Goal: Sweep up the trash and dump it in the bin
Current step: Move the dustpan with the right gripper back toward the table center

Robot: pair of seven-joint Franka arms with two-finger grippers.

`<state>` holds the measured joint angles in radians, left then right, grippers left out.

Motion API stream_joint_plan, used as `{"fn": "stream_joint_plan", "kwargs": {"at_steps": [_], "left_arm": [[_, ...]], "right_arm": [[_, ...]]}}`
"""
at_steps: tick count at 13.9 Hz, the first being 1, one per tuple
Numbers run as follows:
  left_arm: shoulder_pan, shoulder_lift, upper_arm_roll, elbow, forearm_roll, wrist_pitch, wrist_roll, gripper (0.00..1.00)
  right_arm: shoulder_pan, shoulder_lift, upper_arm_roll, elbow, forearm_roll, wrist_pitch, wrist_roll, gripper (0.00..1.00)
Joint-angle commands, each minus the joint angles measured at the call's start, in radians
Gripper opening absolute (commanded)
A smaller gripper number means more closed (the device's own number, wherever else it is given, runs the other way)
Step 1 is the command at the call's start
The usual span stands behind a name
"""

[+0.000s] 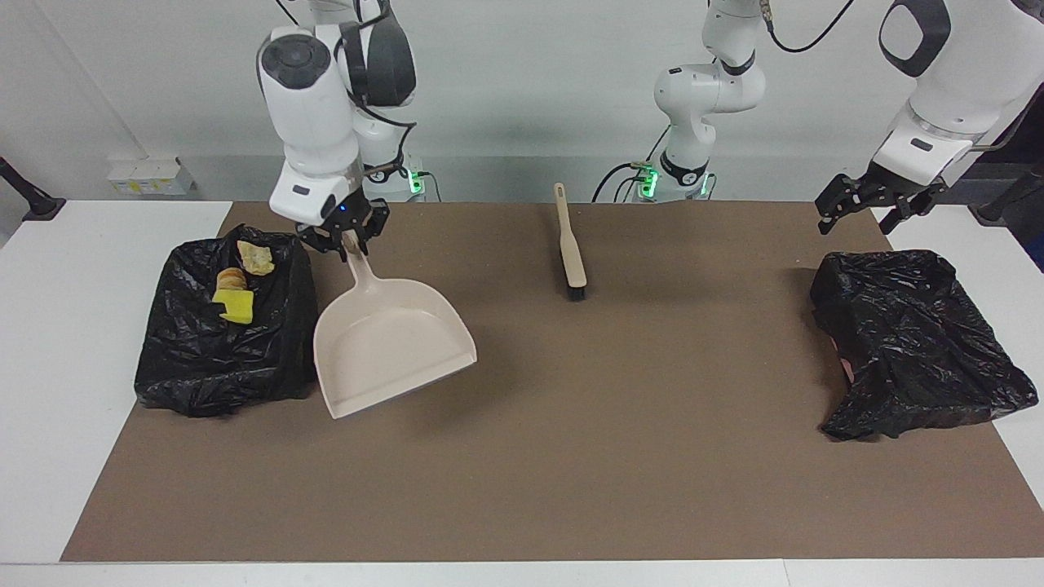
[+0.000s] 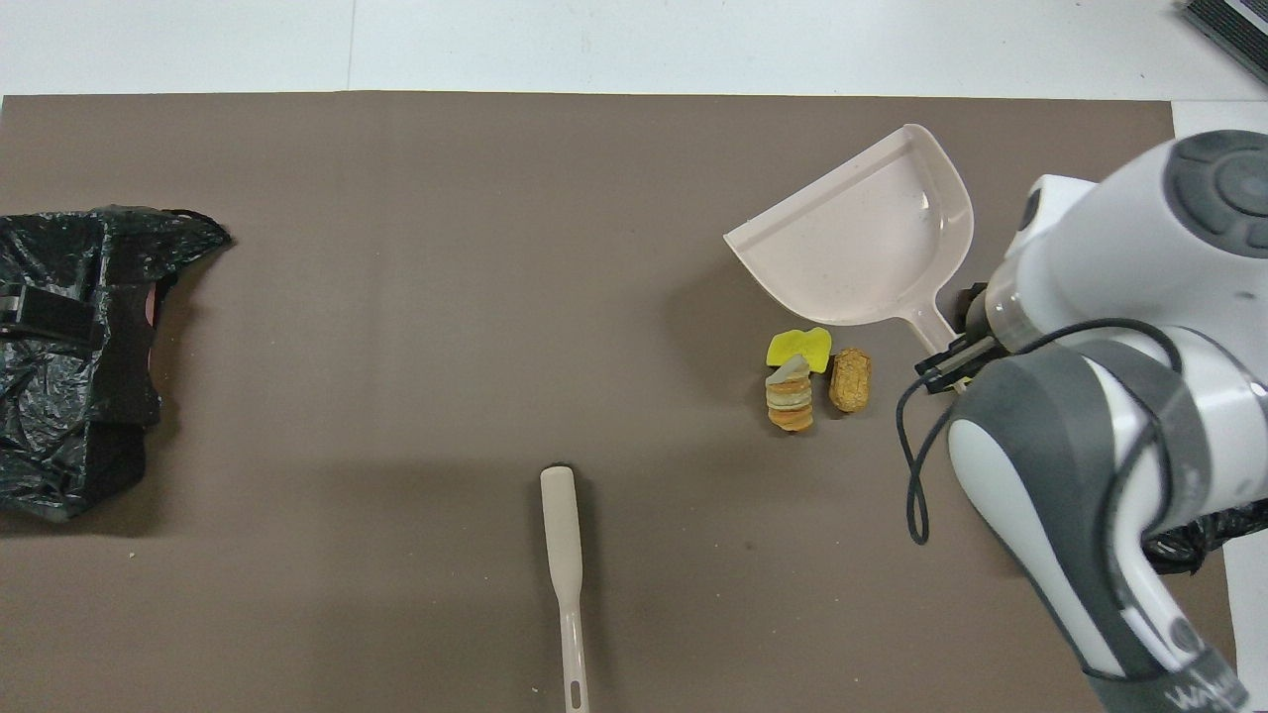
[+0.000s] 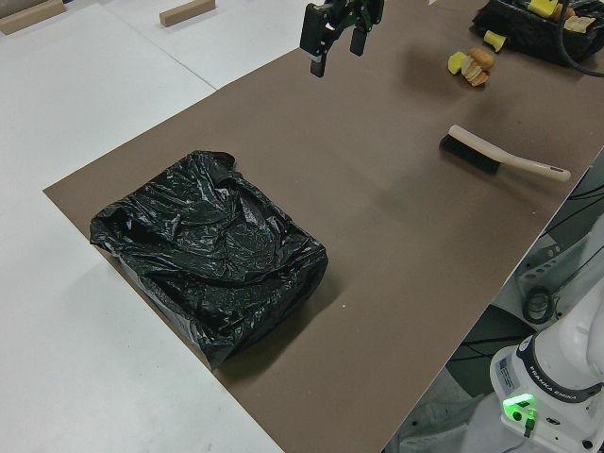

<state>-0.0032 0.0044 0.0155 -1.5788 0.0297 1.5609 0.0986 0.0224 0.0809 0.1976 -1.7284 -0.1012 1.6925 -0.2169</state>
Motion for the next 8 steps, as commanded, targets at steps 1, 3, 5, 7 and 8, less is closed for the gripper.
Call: {"fn": "stream_joint_plan", "kwargs": {"at_steps": [1, 3, 5, 7, 8], "left_arm": [[0.009, -0.012, -0.006, -0.009, 0.018, 0.002, 0.0, 1.0], [0.009, -0.012, -0.006, -0.009, 0.018, 0.002, 0.0, 1.0], [0.009, -0.012, -0.006, -0.009, 0.018, 0.002, 0.0, 1.0], [0.009, -0.012, -0.006, -0.009, 0.018, 0.002, 0.0, 1.0], [0.009, -0.012, -0.006, -0.009, 0.018, 0.002, 0.0, 1.0]], "right_arm": [[0.005, 0.022, -0.004, 0.053, -0.008, -0.014, 0.02, 0.0], [0.055, 0.037, -0.001, 0.055, 0.027, -0.004, 0.171, 0.0], [0.158, 0.098, -0.003, 0.078, 0.127, 0.059, 0.411, 0.0], [0.238, 0.157, -0.003, 0.108, 0.17, 0.119, 0.54, 0.0], [0.266, 0.198, -0.003, 0.139, 0.172, 0.125, 0.576, 0.0]]}}
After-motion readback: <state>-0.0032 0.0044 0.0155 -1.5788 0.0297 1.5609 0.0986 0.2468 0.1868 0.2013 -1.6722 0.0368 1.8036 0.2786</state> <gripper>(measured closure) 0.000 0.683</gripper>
